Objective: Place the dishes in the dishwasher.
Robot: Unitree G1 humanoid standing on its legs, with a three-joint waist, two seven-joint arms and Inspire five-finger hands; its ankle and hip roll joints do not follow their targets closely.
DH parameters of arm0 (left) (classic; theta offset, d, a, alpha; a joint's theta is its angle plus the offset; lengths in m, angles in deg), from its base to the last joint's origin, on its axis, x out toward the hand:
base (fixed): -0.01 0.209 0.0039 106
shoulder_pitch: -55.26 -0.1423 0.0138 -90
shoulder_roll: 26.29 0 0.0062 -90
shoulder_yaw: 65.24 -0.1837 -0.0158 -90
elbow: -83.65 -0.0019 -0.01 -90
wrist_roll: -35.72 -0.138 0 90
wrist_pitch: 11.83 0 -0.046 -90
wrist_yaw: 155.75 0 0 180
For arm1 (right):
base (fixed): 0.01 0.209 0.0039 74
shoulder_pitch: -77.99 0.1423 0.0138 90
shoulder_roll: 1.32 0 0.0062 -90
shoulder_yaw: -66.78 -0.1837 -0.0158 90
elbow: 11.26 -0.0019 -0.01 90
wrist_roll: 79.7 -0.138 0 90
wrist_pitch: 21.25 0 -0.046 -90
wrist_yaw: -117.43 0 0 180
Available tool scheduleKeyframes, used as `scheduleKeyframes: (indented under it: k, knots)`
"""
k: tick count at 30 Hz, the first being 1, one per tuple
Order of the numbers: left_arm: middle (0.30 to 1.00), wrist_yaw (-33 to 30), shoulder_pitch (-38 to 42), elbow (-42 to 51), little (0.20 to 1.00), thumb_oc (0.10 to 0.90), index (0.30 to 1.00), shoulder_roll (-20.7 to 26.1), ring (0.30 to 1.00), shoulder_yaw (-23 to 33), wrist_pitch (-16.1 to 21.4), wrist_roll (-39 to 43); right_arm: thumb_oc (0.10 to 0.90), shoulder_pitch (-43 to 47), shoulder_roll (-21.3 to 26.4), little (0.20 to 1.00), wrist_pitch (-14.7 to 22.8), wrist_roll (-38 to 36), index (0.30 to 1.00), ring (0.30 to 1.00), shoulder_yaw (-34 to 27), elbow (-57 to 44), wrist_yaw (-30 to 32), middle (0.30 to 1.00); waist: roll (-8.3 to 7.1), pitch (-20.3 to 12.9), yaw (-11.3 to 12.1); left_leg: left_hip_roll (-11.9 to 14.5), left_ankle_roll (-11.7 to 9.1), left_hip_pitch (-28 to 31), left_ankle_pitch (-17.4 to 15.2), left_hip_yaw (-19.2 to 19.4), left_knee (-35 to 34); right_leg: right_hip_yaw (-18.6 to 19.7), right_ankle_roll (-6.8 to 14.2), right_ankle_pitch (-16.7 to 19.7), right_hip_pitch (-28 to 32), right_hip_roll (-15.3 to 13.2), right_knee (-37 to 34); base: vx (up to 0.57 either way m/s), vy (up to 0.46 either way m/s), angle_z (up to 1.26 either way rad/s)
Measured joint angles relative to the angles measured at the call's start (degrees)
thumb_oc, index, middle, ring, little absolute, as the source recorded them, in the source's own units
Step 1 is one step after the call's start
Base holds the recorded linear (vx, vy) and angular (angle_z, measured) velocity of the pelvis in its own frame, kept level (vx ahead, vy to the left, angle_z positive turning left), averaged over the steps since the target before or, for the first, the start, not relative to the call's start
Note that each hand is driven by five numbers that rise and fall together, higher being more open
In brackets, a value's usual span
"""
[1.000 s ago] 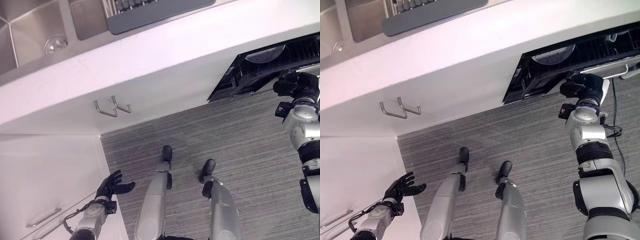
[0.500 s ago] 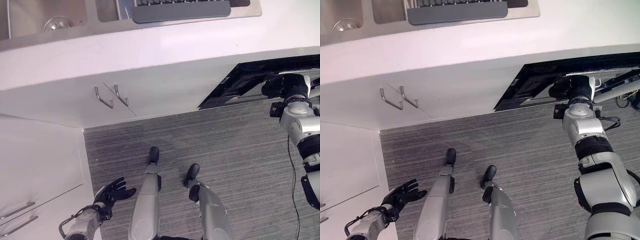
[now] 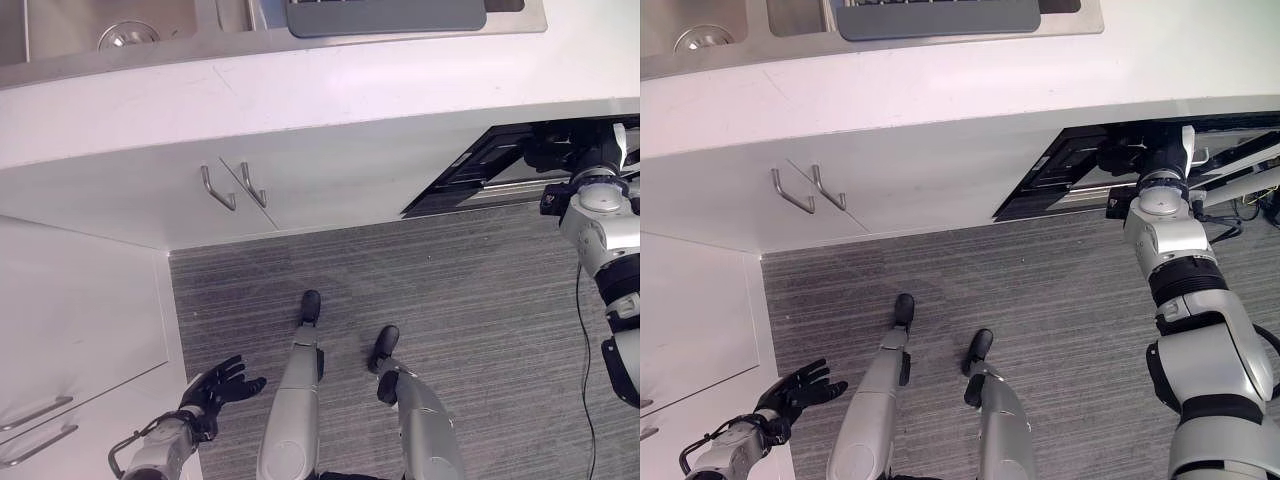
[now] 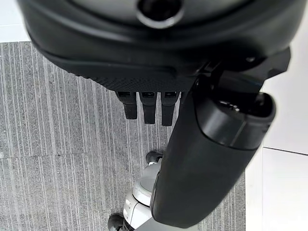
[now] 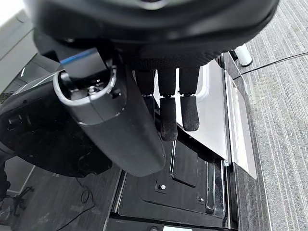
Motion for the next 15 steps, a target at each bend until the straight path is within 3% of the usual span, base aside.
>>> scheduleKeyframes:
  k: [1, 5, 7, 9, 10, 11, 13, 15]
  knots:
    - [0.9, 0.0, 0.0, 0.01, 0.9, 0.8, 0.9, 0.0, 0.9, 0.0, 0.0, -0.06, 0.8, 0.0, 0.0, 0.9, 0.02, 0.0, 0.9, 0.9, -0.08, 0.05, -0.34, 0.9, 0.01, -0.01, 0.0, -0.01, 0.0, 0.06, 0.0, 0.05, 0.01, 0.03, -0.01, 0.0, 0.02, -0.07, 0.02, -0.05, 0.046, -0.01]
    - [0.9, 0.0, 0.26, 0.04, 0.9, 0.8, 0.9, -0.14, 0.9, -0.05, -0.04, -0.06, 0.8, -2.16, -3.25, 0.9, 2.06, -0.12, 0.9, 0.9, -4.05, 1.75, -2.56, 0.9, 0.1, -0.04, 0.1, -0.21, 0.36, 1.35, 0.2, 0.58, -0.44, 0.31, -0.07, 0.05, 0.77, -0.49, 0.36, -0.06, 0.066, -0.01]
    - [0.9, 0.25, 0.76, 0.16, 0.9, 0.8, 0.9, -0.81, 0.9, -0.12, -0.11, -0.01, 0.8, -7.59, -7.21, 0.9, 4.89, -0.13, 0.9, 0.9, -9.14, 1.68, -4.92, 0.9, 0.28, -0.08, 0.28, -0.62, 0.73, 3.18, 0.32, 1.04, -0.85, 0.65, -0.04, -0.13, 1.93, -1.15, 0.86, -0.07, 0.087, 0.02]
    - [0.9, 0.36, 0.81, 0.29, 0.9, 0.8, 0.9, -1.09, 0.9, -0.53, -0.12, 0.0, 0.8, -12.12, -9.66, 0.9, 4.83, -0.18, 0.9, 0.9, -9.93, 1.47, -6.42, 0.9, 0.34, -0.07, 0.21, -0.81, 1.25, 4.16, -0.05, 1.56, -0.82, 1.05, 0.32, -0.48, 2.64, -1.63, 0.9, -0.08, 0.084, 0.02]
    - [0.9, 0.32, 1.08, 0.51, 0.9, 0.8, 0.9, -1.85, 0.9, -0.36, -0.22, -0.01, 0.8, -20.9, -12.72, 0.9, 6.94, -0.02, 0.9, 0.9, -16.49, -5.91, -7.32, 0.9, 0.46, -0.07, 0.33, -1.26, 1.78, 5.04, -0.49, 2.06, -0.74, 1.22, 0.07, -0.84, 3.42, -2.3, 1.15, -0.07, 0.061, 0.0]
    - [0.9, 0.37, 0.72, 0.67, 0.9, 0.8, 0.9, -2.55, 0.9, -0.39, -0.17, -0.01, 0.8, -26.83, -14.64, 0.9, 7.17, 0.24, 0.9, 0.9, -17.52, -9.12, -7.79, 0.9, 0.62, -0.08, 0.09, -1.61, 2.09, 6.09, -0.86, 2.44, -0.88, 1.62, 0.18, -0.92, 4.45, -2.41, 1.01, -0.08, 0.069, -0.08]
    - [0.9, 0.32, 0.44, -0.05, 0.9, 0.8, 0.9, -4.11, 0.9, -0.24, -0.17, -0.05, 0.8, -35.49, -18.13, 0.9, 7.98, 2.0, 0.9, 0.9, -16.92, -10.8, -7.68, 0.9, 0.73, -0.07, -0.6, -1.8, 2.36, 8.02, -1.83, 4.27, -0.18, 3.14, 0.78, -0.87, 5.95, -2.89, 0.75, -0.06, 0.04, -0.28]
    - [0.9, 0.35, -0.16, -2.28, 0.9, 0.8, 0.9, -6.73, 0.9, 0.69, 0.06, -0.13, 0.8, -47.02, -23.33, 0.9, 9.27, 4.69, 0.9, 0.9, -14.39, -13.57, -6.51, 0.9, 1.05, -0.12, -4.0, -2.17, 2.59, 11.16, -3.29, 4.91, 0.11, 3.6, 1.61, -0.66, 9.58, -3.47, -0.66, -0.05, -0.003, -0.3]
